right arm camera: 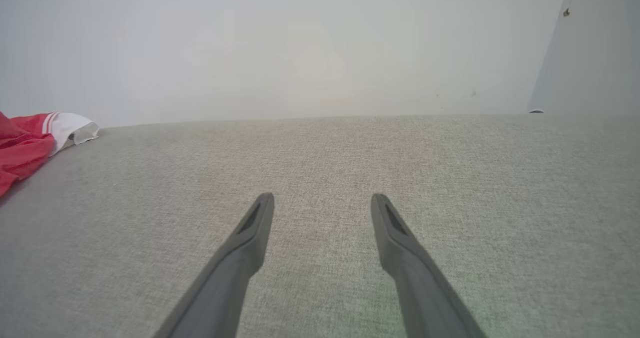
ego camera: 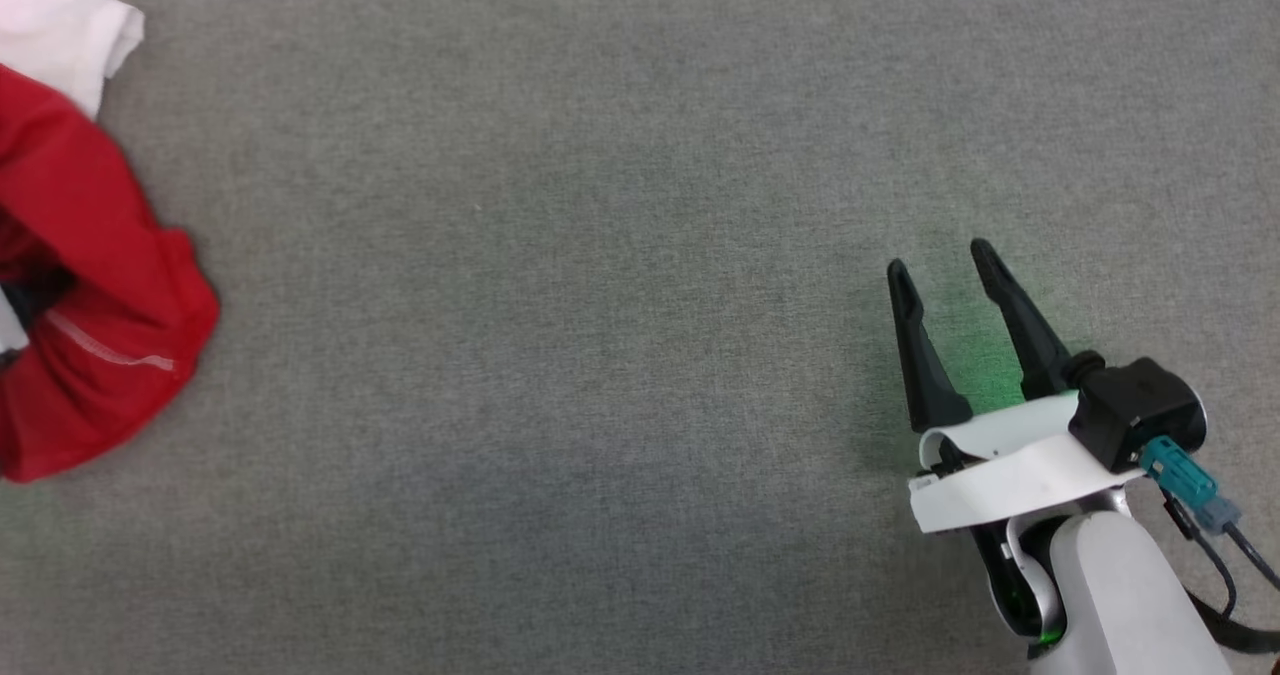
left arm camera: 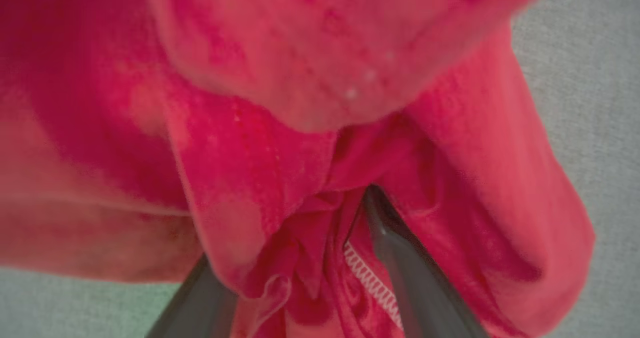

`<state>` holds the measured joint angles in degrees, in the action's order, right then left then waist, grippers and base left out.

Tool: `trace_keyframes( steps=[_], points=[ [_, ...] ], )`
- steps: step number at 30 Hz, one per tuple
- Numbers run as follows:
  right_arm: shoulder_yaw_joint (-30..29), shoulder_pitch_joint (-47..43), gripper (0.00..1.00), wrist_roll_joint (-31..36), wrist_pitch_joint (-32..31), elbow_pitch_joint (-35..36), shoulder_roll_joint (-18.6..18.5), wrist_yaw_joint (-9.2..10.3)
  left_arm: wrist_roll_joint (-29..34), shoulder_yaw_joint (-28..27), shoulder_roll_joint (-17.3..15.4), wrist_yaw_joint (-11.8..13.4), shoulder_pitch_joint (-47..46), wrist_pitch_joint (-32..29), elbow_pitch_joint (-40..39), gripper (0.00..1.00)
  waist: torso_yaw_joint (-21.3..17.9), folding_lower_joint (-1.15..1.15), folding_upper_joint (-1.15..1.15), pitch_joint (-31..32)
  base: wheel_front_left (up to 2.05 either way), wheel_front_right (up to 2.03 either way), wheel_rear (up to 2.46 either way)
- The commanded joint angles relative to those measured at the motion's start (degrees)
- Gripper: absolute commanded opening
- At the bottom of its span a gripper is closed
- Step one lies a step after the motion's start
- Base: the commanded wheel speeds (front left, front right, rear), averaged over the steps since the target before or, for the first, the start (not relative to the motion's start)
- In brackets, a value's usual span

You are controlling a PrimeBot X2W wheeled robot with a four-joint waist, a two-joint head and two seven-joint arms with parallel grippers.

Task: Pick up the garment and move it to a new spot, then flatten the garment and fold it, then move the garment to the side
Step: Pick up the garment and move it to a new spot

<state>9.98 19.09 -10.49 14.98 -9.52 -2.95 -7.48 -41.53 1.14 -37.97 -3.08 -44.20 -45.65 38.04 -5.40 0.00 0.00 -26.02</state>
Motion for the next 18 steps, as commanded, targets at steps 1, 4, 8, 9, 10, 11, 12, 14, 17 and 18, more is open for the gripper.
trace_keyframes(
  steps=[1,4,8,9,10,11,12,14,17,18],
  points=[
    [0.23,0.67,1.0,-0.49,0.29,0.27,0.11,-0.02,-0.21,0.76,1.89,-0.19,1.04,0.25,1.61,1.0,-0.41,0.0,0.0,-0.44,0.0,0.0,0.0],
    [0.18,0.8,1.0,-0.4,0.29,0.17,0.1,-0.02,-0.17,1.34,2.73,-0.82,0.62,1.1,3.72,0.89,-0.18,0.0,0.0,-0.42,0.0,0.0,0.0],
    [-0.24,0.56,1.0,0.07,0.29,-0.03,0.09,-0.02,0.4,2.07,2.61,-2.01,-1.12,3.29,4.57,0.0,0.7,0.0,0.0,0.6,0.0,0.0,0.0],
    [-0.28,0.41,1.0,0.17,0.29,-0.11,0.08,-0.02,0.62,2.24,2.41,-2.2,-1.62,3.66,4.56,0.0,1.0,0.0,0.0,1.07,0.0,0.0,0.0],
    [-0.29,0.18,1.0,0.22,0.29,-0.18,0.09,-0.02,0.87,2.26,2.16,-2.34,-2.36,4.32,4.47,0.0,1.3,0.0,0.0,1.58,0.0,0.0,0.0],
    [-0.29,-0.05,1.0,0.28,0.29,-0.27,0.08,-0.02,1.2,2.48,1.77,-2.51,-3.02,4.86,4.23,0.0,1.59,0.0,0.0,2.12,0.0,0.0,0.0],
    [-0.32,-0.37,1.0,0.3,0.29,-0.4,0.06,-0.02,1.43,2.67,1.3,-2.71,-3.43,5.41,4.16,0.0,1.91,0.0,0.0,2.78,0.0,0.0,0.0],
    [-0.32,-1.03,1.0,0.21,0.29,-0.55,0.06,-0.02,2.03,3.1,0.37,-3.14,-4.39,6.77,3.58,0.0,2.6,0.0,0.0,4.21,0.0,0.0,0.0],
    [-0.56,-2.16,1.0,-0.07,0.29,-0.91,-0.07,-0.02,3.06,4.25,-0.06,-3.59,-5.16,8.75,2.52,0.0,3.74,0.0,0.0,6.82,0.0,0.0,0.0],
    [-0.53,-2.52,1.0,-0.17,0.29,-1.01,-0.08,-0.02,3.37,4.63,-0.26,-3.6,-5.48,9.55,2.03,0.0,4.12,0.0,0.0,7.77,0.0,0.0,0.0]
  ],
)
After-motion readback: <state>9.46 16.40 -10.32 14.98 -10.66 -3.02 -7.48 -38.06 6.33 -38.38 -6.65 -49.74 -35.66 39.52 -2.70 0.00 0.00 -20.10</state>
